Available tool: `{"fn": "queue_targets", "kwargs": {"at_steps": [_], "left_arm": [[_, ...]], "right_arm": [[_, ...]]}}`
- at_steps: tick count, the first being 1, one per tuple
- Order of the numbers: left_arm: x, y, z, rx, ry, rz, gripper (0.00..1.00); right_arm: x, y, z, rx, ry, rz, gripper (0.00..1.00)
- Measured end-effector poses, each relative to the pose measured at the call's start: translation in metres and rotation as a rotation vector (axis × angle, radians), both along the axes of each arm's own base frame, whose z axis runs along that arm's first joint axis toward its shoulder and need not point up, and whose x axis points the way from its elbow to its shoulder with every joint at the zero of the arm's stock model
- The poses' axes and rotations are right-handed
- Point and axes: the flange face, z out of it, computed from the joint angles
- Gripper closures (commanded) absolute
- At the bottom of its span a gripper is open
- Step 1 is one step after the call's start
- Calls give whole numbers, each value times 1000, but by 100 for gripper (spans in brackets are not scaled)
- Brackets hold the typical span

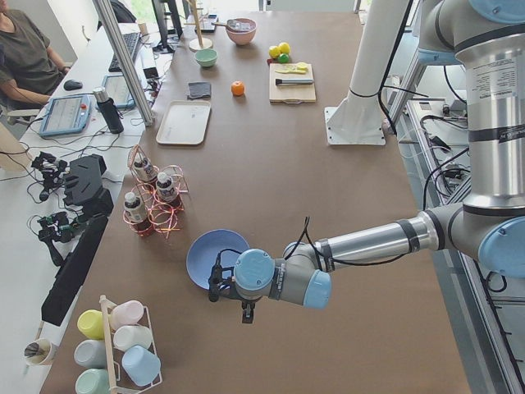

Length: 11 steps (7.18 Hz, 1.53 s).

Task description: Pick orange to plate

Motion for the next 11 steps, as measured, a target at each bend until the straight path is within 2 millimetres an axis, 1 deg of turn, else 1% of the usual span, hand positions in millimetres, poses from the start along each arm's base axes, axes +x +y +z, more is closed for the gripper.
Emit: {"fn": "queue_targets", "kwargs": {"at_steps": [2,3,4,6,7,9,10,11], "left_arm": [[52,-32,11,22,-52,-13,5],[70,-45,13,26,-60,-14,5],[83,-55,14,28,-62,-7,7],[98,-70,13,27,-62,3,17],[102,-74,13,23,-61,4,26],[105,-76,15,16,-61,4,38],[105,-75,17,10,-62,2,55],[105,-75,18,3,-62,1,77]], "right_arm": [[-2,2,2,-6,-1,-3,0],[-3,2,2,-7,-1,-4,0],[-4,2,2,-7,-1,-6,0],[-5,1,2,-8,0,-8,0],[-5,2,3,-9,0,-8,0],[-6,2,3,-11,0,-9,0],[-6,2,3,-12,1,-9,0],[-6,2,4,-13,1,-9,0]]}}
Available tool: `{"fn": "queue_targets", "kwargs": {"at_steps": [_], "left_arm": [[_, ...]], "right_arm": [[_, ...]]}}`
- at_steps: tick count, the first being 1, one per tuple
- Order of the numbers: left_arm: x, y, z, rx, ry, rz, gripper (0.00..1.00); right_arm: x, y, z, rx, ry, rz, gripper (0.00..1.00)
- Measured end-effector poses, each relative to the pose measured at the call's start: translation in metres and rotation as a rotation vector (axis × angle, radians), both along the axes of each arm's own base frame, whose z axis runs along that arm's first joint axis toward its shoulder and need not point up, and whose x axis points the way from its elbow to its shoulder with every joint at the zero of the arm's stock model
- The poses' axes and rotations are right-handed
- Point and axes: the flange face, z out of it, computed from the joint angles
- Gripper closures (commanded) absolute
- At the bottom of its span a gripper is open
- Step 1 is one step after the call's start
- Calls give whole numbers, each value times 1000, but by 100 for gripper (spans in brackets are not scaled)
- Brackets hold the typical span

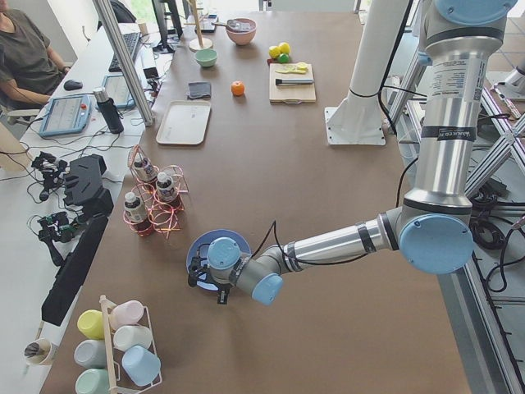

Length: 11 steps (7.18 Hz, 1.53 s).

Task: Pick orange to plate
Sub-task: 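Push the blue plate inward with the left gripper while the right gripper nears the orange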

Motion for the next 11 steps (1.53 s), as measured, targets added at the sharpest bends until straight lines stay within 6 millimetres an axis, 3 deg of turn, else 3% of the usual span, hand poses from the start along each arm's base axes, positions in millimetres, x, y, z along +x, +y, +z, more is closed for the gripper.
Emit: {"fn": "queue_targets", "kwargs": {"at_steps": [1,2,4,5,6,7,8,10,11], "left_arm": [[0,0,1,-7,3,-6,94],[0,0,0,-14,9,-17,100],[3,-2,-7,-33,23,-43,100],[6,-3,-19,-38,51,-50,100],[10,-4,-45,-43,112,-51,100],[13,-7,-82,-60,175,-78,100],[21,-10,-129,-84,237,-122,100],[68,5,-243,-149,360,-176,100],[98,18,-287,-172,397,-194,100]], "right_arm": [[0,0,0,-1,0,-1,0],[0,0,1,-2,1,-1,0],[0,-1,-1,-6,1,6,0],[-4,-6,-10,-16,2,25,0],[-17,-14,-32,-35,4,55,0],[-41,-24,-65,-57,1,84,0],[-79,-35,-106,-84,-15,104,0],[-165,-46,-175,-111,-65,117,0],[-210,-47,-199,-118,-92,133,0]]}}
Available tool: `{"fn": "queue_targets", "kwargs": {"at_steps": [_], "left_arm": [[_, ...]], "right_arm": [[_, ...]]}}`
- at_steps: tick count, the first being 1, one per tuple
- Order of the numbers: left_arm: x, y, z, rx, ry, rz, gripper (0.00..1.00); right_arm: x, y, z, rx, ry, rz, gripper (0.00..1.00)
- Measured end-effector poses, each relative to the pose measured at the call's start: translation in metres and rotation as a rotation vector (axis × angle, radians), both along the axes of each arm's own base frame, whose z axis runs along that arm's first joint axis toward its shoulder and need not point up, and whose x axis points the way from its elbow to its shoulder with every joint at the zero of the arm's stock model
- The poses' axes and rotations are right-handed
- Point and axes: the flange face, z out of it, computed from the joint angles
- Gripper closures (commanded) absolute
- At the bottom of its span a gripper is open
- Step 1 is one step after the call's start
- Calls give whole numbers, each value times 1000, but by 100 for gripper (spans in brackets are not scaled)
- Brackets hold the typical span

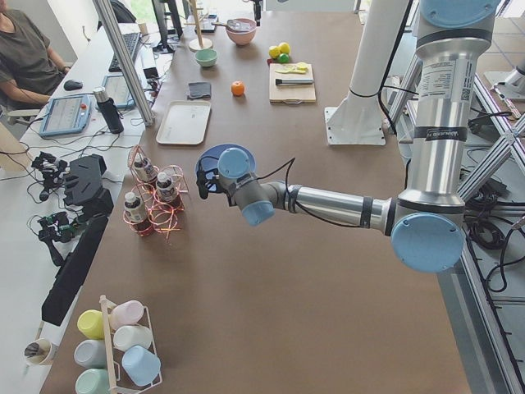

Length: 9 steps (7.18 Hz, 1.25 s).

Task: Pick orange to plate
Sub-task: 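Push the blue plate inward with the left gripper while the right gripper nears the orange, then lower the right gripper onto the orange and grasp it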

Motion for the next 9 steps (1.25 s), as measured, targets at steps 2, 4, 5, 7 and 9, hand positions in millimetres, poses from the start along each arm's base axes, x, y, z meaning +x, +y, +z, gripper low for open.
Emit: {"fn": "queue_targets", "kwargs": {"at_steps": [2,4,5,7,9], "left_arm": [[85,24,-75,-35,50,-33,100],[178,51,-143,-52,25,-67,100],[219,76,-163,-46,-6,-75,100],[293,135,-181,-12,-41,-71,100],[333,162,-197,-13,-111,-54,100]], "right_arm": [[-101,1,-50,-31,-19,48,0],[-182,6,-83,-39,-9,64,0],[-203,6,-88,-29,3,63,0],[-232,-3,-94,-7,23,65,0],[-263,-22,-100,2,41,62,0]]}}
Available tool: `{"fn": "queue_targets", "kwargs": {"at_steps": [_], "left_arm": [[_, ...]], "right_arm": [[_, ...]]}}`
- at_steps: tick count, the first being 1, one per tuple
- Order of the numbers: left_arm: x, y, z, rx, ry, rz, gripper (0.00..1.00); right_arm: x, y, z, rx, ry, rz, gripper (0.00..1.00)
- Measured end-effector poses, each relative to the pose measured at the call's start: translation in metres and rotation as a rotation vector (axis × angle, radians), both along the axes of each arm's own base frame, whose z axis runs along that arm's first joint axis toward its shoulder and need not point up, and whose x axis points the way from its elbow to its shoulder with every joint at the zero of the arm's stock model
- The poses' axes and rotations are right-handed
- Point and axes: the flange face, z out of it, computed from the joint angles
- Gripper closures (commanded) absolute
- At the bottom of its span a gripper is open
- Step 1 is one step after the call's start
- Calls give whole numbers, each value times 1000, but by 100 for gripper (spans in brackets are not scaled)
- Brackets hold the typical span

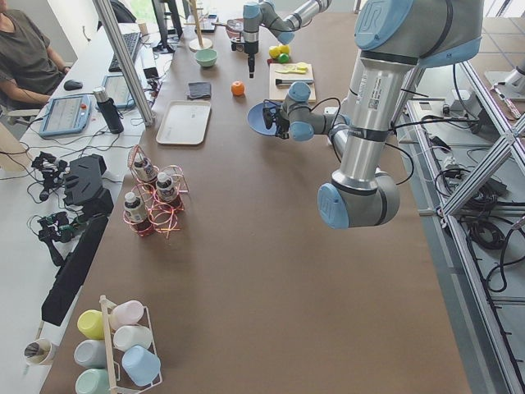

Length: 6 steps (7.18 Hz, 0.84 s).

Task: Pick orange to plate
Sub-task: 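Lower the right gripper onto the orange and grasp it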

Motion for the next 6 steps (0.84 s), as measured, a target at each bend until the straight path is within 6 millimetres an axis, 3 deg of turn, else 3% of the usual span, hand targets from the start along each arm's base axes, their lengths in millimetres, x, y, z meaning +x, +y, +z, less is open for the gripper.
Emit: {"fn": "queue_targets", "kwargs": {"at_steps": [4,5,6], "left_arm": [[33,17,-1,2,-51,13,100],[35,18,-1,2,-52,14,72],[35,18,-1,2,-52,14,34]], "right_arm": [[-37,-33,10,19,33,17,0],[-46,-43,12,28,33,25,0],[-53,-51,10,30,33,30,0]]}}
